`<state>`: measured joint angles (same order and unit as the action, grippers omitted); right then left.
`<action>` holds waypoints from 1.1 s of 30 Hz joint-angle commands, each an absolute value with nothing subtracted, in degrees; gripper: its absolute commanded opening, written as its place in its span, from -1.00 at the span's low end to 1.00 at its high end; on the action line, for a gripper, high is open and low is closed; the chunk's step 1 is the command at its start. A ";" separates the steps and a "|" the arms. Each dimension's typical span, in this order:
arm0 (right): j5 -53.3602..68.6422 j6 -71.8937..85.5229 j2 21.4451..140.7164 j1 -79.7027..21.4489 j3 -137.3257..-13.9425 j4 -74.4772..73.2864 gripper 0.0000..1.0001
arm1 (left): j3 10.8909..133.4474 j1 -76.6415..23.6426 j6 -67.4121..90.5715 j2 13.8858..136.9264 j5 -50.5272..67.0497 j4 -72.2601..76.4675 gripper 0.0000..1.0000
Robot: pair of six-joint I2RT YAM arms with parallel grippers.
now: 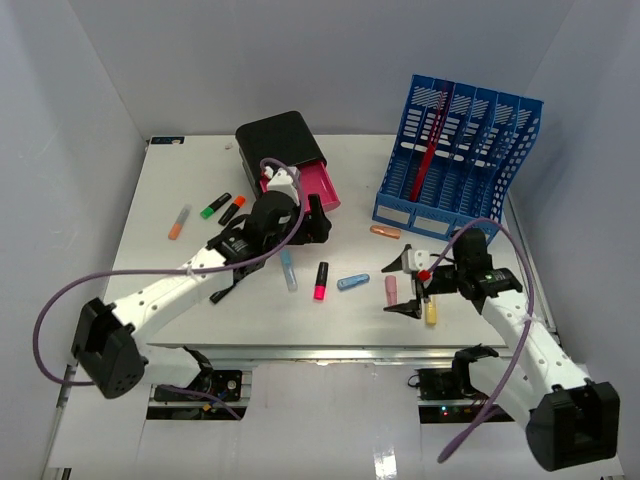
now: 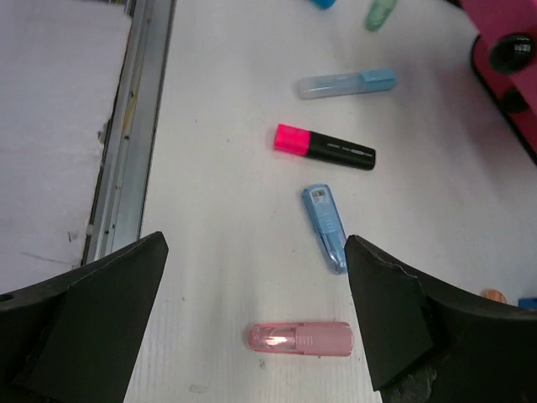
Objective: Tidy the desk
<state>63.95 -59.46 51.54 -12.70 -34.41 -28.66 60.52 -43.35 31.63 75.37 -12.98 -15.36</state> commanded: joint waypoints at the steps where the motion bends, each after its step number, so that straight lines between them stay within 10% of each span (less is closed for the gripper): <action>1: 45.30 -66.18 56.50 -23.96 -38.14 -29.10 0.86 | 53.46 -43.33 27.86 62.88 -5.89 -11.69 0.96; 16: 28.94 -63.84 88.72 -37.09 -55.82 -27.98 1.00 | 36.18 -42.80 37.99 25.35 -13.58 -23.11 0.89; 33: 28.22 -63.94 98.62 -37.18 -59.11 -27.20 0.41 | 25.27 -42.80 48.60 21.18 -10.33 -20.39 0.87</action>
